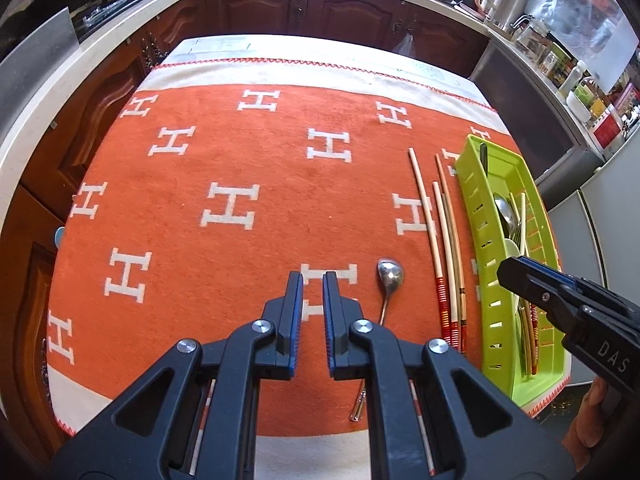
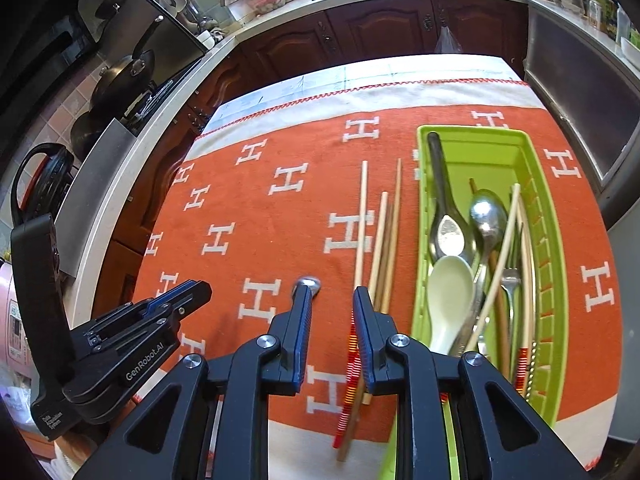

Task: Organize utensils
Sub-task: 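Move both tools back toward the small metal spoon and remaining chopsticks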

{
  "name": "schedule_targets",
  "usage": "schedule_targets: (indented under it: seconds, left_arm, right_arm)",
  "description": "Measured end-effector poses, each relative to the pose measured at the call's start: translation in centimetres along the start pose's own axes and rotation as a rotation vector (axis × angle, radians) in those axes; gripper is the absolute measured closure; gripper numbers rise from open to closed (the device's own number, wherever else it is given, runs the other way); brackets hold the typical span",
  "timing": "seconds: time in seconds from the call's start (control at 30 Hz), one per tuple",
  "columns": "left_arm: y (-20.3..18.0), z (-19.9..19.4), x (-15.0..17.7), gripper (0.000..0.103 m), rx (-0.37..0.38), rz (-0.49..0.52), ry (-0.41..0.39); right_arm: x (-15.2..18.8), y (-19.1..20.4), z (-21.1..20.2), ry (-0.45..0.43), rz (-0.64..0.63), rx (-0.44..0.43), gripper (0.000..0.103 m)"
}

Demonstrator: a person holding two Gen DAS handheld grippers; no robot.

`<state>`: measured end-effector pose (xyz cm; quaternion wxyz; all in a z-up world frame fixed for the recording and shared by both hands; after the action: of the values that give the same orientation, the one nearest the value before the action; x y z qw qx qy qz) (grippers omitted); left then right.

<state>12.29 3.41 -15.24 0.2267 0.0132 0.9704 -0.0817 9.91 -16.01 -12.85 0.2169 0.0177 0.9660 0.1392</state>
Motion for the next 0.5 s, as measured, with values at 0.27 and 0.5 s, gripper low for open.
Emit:
schedule_targets:
  seconds: [0.27, 0.5]
  left_arm:
    - [1.3, 0.8, -0.3, 0.073, 0.013, -0.021, 0.002]
    - [2.3, 1.3, -0.5, 0.072, 0.014, -0.026, -0.008]
  right_arm:
    - [-1.0, 0.8, 2.5, 0.038, 0.008, 0.026, 0.075]
    - [-2.2, 0.5, 5.3, 0.087, 0.049, 0.031, 0.073]
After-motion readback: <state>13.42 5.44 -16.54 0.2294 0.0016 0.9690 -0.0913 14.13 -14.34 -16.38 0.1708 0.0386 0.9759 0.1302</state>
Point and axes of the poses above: each gripper's, at about its wrist camera, not at the fingertips, and z roughly the way its jaws point, y to its left, x to its underside, the point moved 4 cm from there along z, roughly the way its jaws point, and after that the axes turned 1 degree about x, right-handed, at the moved point
